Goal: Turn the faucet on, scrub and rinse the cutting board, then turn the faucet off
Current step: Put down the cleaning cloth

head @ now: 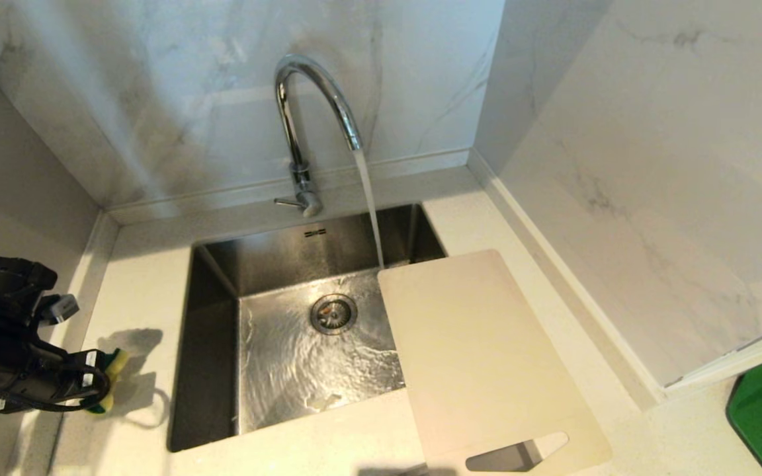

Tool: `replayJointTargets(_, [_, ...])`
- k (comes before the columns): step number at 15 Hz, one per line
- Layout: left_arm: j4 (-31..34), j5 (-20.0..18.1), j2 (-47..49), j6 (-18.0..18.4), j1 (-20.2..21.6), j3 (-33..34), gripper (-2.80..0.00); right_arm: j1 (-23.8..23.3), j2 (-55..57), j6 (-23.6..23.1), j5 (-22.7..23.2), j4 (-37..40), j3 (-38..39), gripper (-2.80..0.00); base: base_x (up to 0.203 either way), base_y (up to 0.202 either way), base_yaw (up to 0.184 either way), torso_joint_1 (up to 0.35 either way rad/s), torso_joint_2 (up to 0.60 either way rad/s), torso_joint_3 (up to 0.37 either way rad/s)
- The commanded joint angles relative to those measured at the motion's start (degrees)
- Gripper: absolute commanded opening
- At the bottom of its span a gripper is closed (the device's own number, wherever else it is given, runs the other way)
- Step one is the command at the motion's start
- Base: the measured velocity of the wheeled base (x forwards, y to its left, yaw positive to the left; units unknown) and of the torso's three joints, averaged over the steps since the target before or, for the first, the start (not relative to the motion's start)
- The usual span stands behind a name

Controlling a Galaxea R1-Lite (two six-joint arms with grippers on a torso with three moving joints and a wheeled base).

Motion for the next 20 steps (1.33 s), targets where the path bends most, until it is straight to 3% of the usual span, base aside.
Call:
replayJointTargets(1, [-1.89, 0.05, 3.44, -0.17, 1.22, 1.09, -2.8, 0.0, 0.1, -0.05, 0.04, -0.01, 0.0, -2.8, 0.0, 0.0, 0.0, 0.0, 0.0, 0.0])
replayJointTargets(15, [-7.14, -0.1, 6.1, -0.16, 1.35, 0.6, -2.8, 0.0, 0.1, -0.14, 0.04, -0.01, 0.02, -2.8, 0.0, 0.0, 0.0, 0.0, 0.0, 0.0])
replayJointTargets(16, [-7.14, -0.1, 5.84, 0.29, 1.29, 0.56, -2.8, 0.0, 0.1, -0.14, 0.04, 0.05, 0.0, -2.8, 0.0, 0.0, 0.0, 0.0, 0.0, 0.0])
replayJointTargets(20, [-7.14, -0.04, 5.26, 7.8, 1.55, 0.65, -2.8, 0.0, 0.1, -0.05, 0.04, -0.04, 0.06, -2.8, 0.0, 0.0, 0.0, 0.0, 0.0, 0.0])
